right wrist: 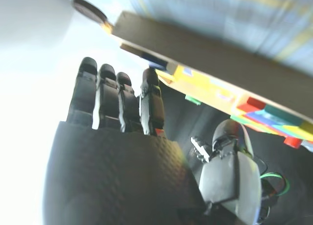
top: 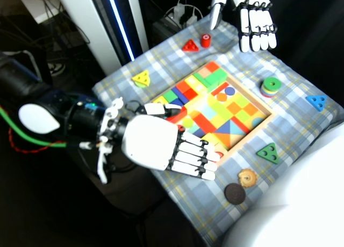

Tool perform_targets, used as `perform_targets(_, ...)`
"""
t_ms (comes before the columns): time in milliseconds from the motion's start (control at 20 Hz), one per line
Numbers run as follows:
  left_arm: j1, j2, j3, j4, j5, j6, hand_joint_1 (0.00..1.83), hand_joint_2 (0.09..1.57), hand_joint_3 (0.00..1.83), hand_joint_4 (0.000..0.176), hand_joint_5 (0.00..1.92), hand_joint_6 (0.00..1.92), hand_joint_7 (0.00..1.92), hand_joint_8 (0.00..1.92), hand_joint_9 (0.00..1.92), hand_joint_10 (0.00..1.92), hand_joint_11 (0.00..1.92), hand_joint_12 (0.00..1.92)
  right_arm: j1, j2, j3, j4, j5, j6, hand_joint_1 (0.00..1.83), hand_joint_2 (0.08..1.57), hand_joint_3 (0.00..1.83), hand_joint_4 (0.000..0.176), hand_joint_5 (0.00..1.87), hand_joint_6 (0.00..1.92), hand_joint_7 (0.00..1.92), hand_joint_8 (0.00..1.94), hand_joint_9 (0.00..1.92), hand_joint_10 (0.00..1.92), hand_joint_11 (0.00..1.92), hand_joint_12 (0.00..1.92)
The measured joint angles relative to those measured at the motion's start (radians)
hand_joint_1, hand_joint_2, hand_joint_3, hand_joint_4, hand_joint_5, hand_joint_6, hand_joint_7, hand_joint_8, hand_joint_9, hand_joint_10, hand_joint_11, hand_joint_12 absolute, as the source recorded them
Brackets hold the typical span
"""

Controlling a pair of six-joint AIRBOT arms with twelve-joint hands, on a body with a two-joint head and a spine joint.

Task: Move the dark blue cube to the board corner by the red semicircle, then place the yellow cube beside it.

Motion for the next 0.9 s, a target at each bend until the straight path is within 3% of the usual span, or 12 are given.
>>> perform_targets(150, 0.0, 0.0, 0.0, -0.002, 0.006, 0.0, 0.0, 1.25, 0.0, 0.0, 0.22, 0.0, 0.13, 0.0, 0.04, 0.0, 0.0, 0.0, 0.0, 0.044, -0.017, 0.086, 0.062, 0.0, 0.0, 1.02, 0.03, 0.021, 0.28, 0.0, 0.0, 0.0, 0.0, 0.0, 0.0, 0.0)
perform_targets(200, 0.0, 0.0, 0.0, -0.002, 0.006, 0.0, 0.0, 1.25, 0.0, 0.0, 0.21, 0.0, 0.12, 0.0, 0.04, 0.0, 0.0, 0.0, 0.0, 0.063, -0.031, 0.106, 0.083, -0.002, 0.0, 1.02, 0.03, 0.011, 0.26, 0.0, 0.0, 0.0, 0.0, 0.0, 0.0, 0.0)
perform_targets(350, 0.0, 0.0, 0.0, -0.002, 0.005, 0.0, 0.0, 1.25, 0.0, 0.0, 0.2, 0.0, 0.12, 0.0, 0.04, 0.0, 0.0, 0.0, -0.008, 0.13, -0.107, 0.196, 0.135, -0.073, 0.0, 1.01, 0.02, 0.024, 0.22, 0.0, 0.0, 0.0, 0.0, 0.0, 0.0, 0.0)
perform_targets(400, 0.0, 0.0, -0.004, -0.004, 0.003, 0.0, 0.0, 1.26, 0.0, 0.0, 0.21, 0.0, 0.12, 0.0, 0.04, 0.0, 0.0, 0.0, -0.037, 0.166, -0.164, 0.274, 0.182, -0.16, 0.0, 1.02, 0.03, 0.0, 0.21, 0.0, 0.01, 0.0, 0.0, 0.0, 0.0, 0.0)
perform_targets(450, 0.004, 0.003, -0.004, -0.002, 0.0, 0.0, 0.0, 1.28, 0.0, 0.0, 0.21, 0.0, 0.12, 0.0, 0.04, 0.0, 0.0, 0.0, -0.079, 0.2, -0.227, 0.343, 0.227, -0.266, 0.0, 1.03, 0.03, 0.051, 0.16, 0.0, 0.0, 0.0, 0.0, 0.0, 0.0, 0.0)
perform_targets(550, 0.013, 0.018, -0.012, -0.007, -0.01, 0.002, 0.0, 1.28, 0.0, 0.0, 0.2, 0.0, 0.12, 0.0, 0.04, 0.0, 0.0, 0.0, -0.166, 0.221, -0.302, 0.449, 0.302, -0.41, 0.0, 1.06, 0.03, 0.047, 0.17, 0.0, 0.0, 0.0, 0.0, 0.0, 0.0, 0.0)
perform_targets(600, 0.013, 0.023, -0.017, -0.012, -0.024, 0.002, 0.0, 1.27, 0.0, 0.0, 0.2, 0.0, 0.12, 0.0, 0.02, 0.0, 0.0, 0.0, -0.235, 0.227, -0.348, 0.541, 0.354, -0.5, 0.0, 1.05, 0.03, 0.061, 0.16, 0.0, 0.0, 0.0, 0.0, 0.0, 0.0, 0.0)
perform_targets(650, 0.013, 0.025, -0.018, -0.008, -0.045, 0.002, 0.0, 1.28, 0.0, 0.0, 0.21, 0.0, 0.12, 0.0, 0.02, 0.0, 0.0, 0.0, -0.312, 0.233, -0.399, 0.639, 0.418, -0.575, 0.0, 1.07, 0.03, 0.045, 0.16, 0.0, 0.0, 0.0, 0.0, 0.0, 0.0, 0.0)
perform_targets(750, 0.013, 0.025, -0.018, -0.014, -0.07, 0.005, 0.0, 1.3, 0.01, 0.0, 0.21, 0.0, 0.11, 0.0, 0.01, 0.0, 0.0, 0.0, -0.465, 0.238, -0.468, 0.777, 0.6, -0.617, 0.0, 1.05, 0.02, 0.019, 0.15, 0.0, 0.01, 0.0, 0.0, 0.0, 0.0, 0.0)
perform_targets(800, 0.013, 0.025, -0.019, -0.013, -0.075, 0.019, 0.0, 1.29, 0.0, 0.0, 0.21, 0.0, 0.11, 0.0, 0.01, 0.0, 0.0, 0.0, -0.539, 0.239, -0.484, 0.837, 0.7, -0.618, 0.0, 0.98, 0.0, 0.059, 0.12, 0.0, 0.02, 0.01, 0.0, 0.0, 0.0, 0.0)
perform_targets(850, 0.012, 0.024, -0.023, -0.023, -0.081, 0.042, 0.0, 1.29, 0.0, 0.0, 0.21, 0.0, 0.11, 0.0, 0.01, 0.0, 0.0, 0.0, -0.62, 0.243, -0.505, 0.922, 0.805, -0.618, 0.0, 0.97, 0.0, 0.063, 0.11, 0.0, 0.02, 0.01, 0.0, 0.0, 0.0, 0.0)
perform_targets(900, 0.001, 0.012, -0.017, -0.032, -0.085, 0.053, 0.0, 1.28, 0.0, 0.0, 0.2, 0.0, 0.1, 0.0, 0.01, 0.0, 0.0, 0.0, -0.675, 0.248, -0.525, 0.991, 0.883, -0.62, 0.0, 0.97, 0.0, 0.035, 0.1, 0.0, 0.03, 0.01, 0.0, 0.0, 0.0, 0.0)
